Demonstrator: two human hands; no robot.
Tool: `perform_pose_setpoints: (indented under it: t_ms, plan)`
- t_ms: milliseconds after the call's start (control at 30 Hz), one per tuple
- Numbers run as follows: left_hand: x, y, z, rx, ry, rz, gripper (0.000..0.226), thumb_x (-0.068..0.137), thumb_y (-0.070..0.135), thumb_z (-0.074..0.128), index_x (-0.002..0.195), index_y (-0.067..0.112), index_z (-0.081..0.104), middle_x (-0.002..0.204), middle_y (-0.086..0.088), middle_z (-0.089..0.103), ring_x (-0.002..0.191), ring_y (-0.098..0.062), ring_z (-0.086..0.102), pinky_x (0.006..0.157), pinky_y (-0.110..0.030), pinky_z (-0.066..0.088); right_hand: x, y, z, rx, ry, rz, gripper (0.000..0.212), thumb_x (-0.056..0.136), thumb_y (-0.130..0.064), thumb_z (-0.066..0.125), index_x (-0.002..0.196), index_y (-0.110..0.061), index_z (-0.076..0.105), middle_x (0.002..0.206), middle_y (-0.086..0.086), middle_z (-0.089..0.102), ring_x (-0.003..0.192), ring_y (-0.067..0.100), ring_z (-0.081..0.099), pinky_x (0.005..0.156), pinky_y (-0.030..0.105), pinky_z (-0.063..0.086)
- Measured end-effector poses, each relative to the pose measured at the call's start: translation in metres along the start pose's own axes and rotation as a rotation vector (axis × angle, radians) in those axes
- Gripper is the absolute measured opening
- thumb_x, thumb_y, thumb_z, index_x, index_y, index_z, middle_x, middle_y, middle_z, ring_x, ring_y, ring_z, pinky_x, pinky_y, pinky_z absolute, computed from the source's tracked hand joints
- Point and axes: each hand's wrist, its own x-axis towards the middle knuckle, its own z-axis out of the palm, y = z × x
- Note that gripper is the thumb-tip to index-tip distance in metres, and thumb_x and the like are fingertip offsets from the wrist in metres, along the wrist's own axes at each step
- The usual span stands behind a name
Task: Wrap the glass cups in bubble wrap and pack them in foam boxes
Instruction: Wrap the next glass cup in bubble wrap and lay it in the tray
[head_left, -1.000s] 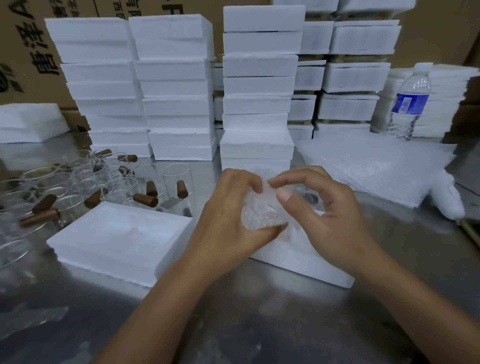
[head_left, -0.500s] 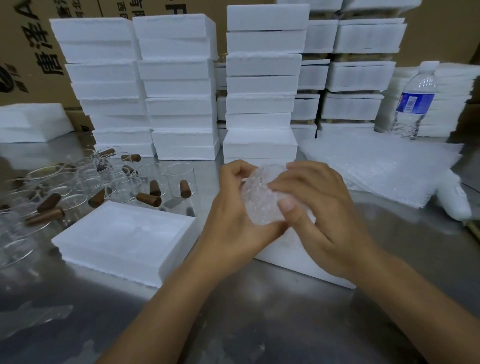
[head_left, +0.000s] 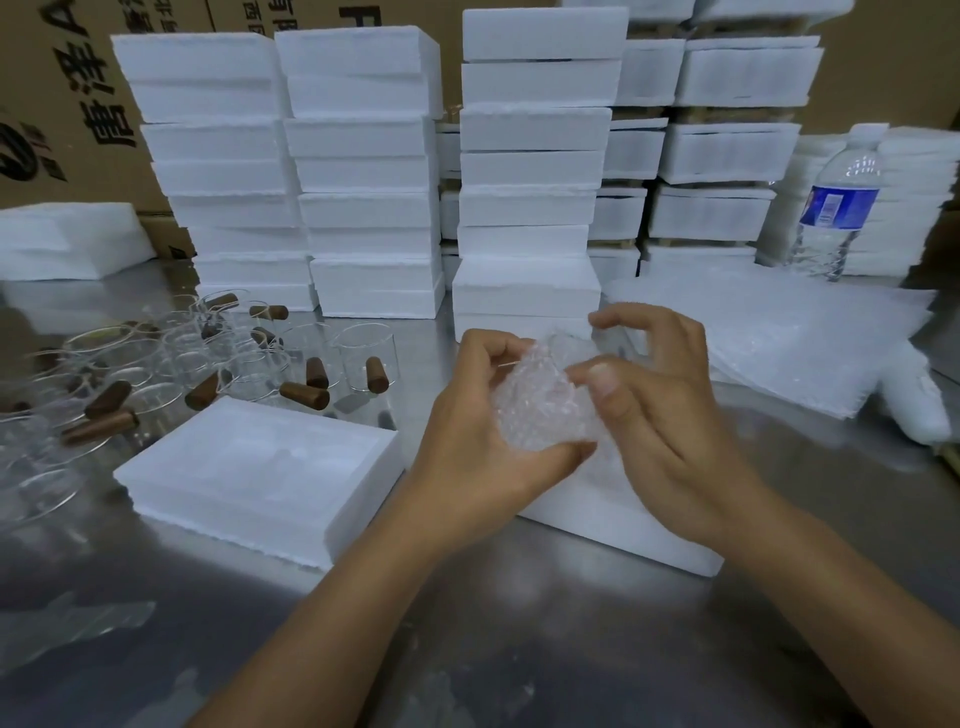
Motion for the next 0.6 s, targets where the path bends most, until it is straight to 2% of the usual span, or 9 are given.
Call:
perform_pose_setpoints:
  t_ms: [67,133,200,233,300,333,400,467,600]
  plan:
    - [0.000,0.001,-0.001,-0.019,0.009,-0.030,0.062,0.056,0.040,0.083,0.097,0.052,0.039,0.103,0.029,0.053,0.095,0.004,0.059,0.066,-0.012,0.050,0.006,0.006,-0.008,0.114,0.101,0.063,0.035,0.091,-0.058,0.030,0.090,-0.042,0.060,0.113,-0.023,0.041,0.117,-0.005,0.037,0.099,0.012,0.028]
    - [0.002,0.001,-0.004,-0.090,0.041,-0.088,0.062,0.057,0.038,0.085,0.098,0.050,0.041,0.101,0.036,0.052,0.094,0.009,0.058,0.066,-0.012,0.051,0.011,0.015,-0.019,0.202,0.174,0.132,0.022,0.089,-0.050,0.041,0.088,-0.042,0.062,0.103,-0.021,0.053,0.102,-0.009,0.050,0.091,0.012,0.036]
    - [0.005,0.000,-0.008,-0.194,0.075,-0.145,0.062,0.059,0.032,0.088,0.101,0.046,0.044,0.098,0.035,0.055,0.090,0.009,0.060,0.065,-0.012,0.052,0.014,0.022,-0.027,0.312,0.098,0.231,0.012,0.087,-0.044,0.058,0.083,-0.037,0.067,0.089,-0.017,0.066,0.088,-0.001,0.060,0.083,0.019,0.043]
    - [0.006,-0.001,-0.009,-0.242,0.091,-0.168,0.062,0.059,0.029,0.088,0.103,0.042,0.046,0.099,0.029,0.058,0.089,0.005,0.062,0.068,-0.015,0.053,0.014,0.023,-0.029,0.356,0.015,0.264,0.009,0.085,-0.042,0.063,0.081,-0.036,0.069,0.084,-0.016,0.068,0.080,0.001,0.062,0.077,0.017,0.045]
    - [0.008,-0.001,-0.009,-0.289,0.110,-0.192,0.064,0.058,0.026,0.087,0.108,0.035,0.049,0.105,0.015,0.060,0.090,-0.001,0.064,0.071,-0.018,0.054,0.013,0.023,-0.029,0.415,-0.125,0.309,0.013,0.077,-0.042,0.061,0.075,-0.034,0.071,0.074,-0.011,0.069,0.065,0.006,0.064,0.064,0.012,0.046]
    - [0.008,0.001,-0.009,-0.288,0.107,-0.186,0.065,0.059,0.027,0.088,0.110,0.033,0.049,0.106,0.013,0.059,0.089,0.001,0.064,0.069,-0.016,0.053,0.014,0.023,-0.029,0.439,-0.164,0.334,0.016,0.072,-0.044,0.061,0.072,-0.032,0.071,0.070,-0.007,0.068,0.059,0.009,0.063,0.061,0.014,0.048]
    - [0.008,0.003,-0.008,-0.250,0.091,-0.168,0.060,0.060,0.032,0.082,0.111,0.033,0.049,0.107,0.014,0.058,0.088,0.007,0.062,0.065,-0.009,0.049,0.014,0.021,-0.029,0.520,-0.162,0.391,0.020,0.064,-0.044,0.064,0.069,-0.027,0.072,0.065,-0.003,0.066,0.055,0.011,0.061,0.059,0.020,0.052]
    - [0.009,0.002,-0.008,-0.234,0.078,-0.169,0.054,0.067,0.026,0.079,0.112,0.033,0.051,0.110,0.014,0.060,0.088,0.010,0.062,0.065,-0.006,0.048,0.015,0.021,-0.030,0.632,-0.115,0.443,0.023,0.057,-0.041,0.069,0.064,-0.020,0.072,0.061,-0.002,0.065,0.057,0.010,0.059,0.057,0.019,0.052]
    - [0.011,-0.006,-0.009,-0.202,0.019,-0.187,0.051,0.075,0.018,0.077,0.119,0.029,0.054,0.114,0.011,0.064,0.097,0.003,0.064,0.075,-0.010,0.050,0.014,0.020,-0.032,0.673,-0.162,0.531,0.031,0.055,-0.035,0.070,0.071,-0.009,0.066,0.060,-0.001,0.066,0.056,0.009,0.060,0.058,0.020,0.055]
